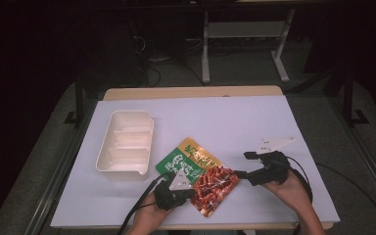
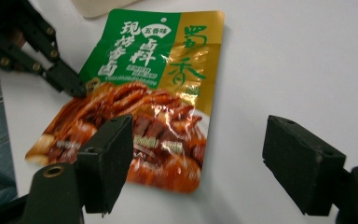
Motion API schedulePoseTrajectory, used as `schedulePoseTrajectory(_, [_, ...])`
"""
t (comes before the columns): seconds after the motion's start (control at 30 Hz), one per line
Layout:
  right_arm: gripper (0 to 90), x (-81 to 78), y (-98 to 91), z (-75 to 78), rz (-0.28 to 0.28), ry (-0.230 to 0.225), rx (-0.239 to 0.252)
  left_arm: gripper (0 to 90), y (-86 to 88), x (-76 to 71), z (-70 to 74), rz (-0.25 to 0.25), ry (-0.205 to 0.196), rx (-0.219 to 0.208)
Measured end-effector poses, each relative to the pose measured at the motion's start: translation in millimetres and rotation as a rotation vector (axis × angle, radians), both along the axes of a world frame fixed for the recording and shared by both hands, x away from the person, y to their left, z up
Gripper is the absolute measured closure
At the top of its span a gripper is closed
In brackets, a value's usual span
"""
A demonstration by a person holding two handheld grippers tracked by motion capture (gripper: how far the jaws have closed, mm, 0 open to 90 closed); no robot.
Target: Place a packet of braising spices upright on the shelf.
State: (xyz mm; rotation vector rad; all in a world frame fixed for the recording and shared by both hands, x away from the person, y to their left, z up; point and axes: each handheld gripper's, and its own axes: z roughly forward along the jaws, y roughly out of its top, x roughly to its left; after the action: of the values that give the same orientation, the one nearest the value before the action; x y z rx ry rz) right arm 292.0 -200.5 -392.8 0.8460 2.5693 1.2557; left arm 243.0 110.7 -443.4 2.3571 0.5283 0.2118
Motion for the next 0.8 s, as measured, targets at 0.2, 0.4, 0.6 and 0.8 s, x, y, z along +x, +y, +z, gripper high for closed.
schedulePoseTrajectory(0.2, [23.0, 29.0, 29.1, 4.4, 0.032, 0.034, -0.035, 90.0, -2.4, 0.4, 1.2, -0.002, -0.004, 0.018])
schedulePoseTrajectory(0.4, [23.1, 56.8, 60.1, 6.0, 0.064, 0.072, -0.071, 90.0, -2.6, -0.8, 1.2, -0.005, -0.012, 0.028])
schedulePoseTrajectory(0.6, [23.7, 83.4, 82.9, -4.0, 0.072, 0.133, -0.118, 90.0, -3.0, -1.7, 1.1, -0.001, -0.01, 0.025])
schedulePoseTrajectory(0.8, [30.0, 96.1, 87.1, -22.9, 0.081, 0.22, -0.143, 90.0, -3.0, -1.8, 1.1, 0.0, -0.01, 0.025])
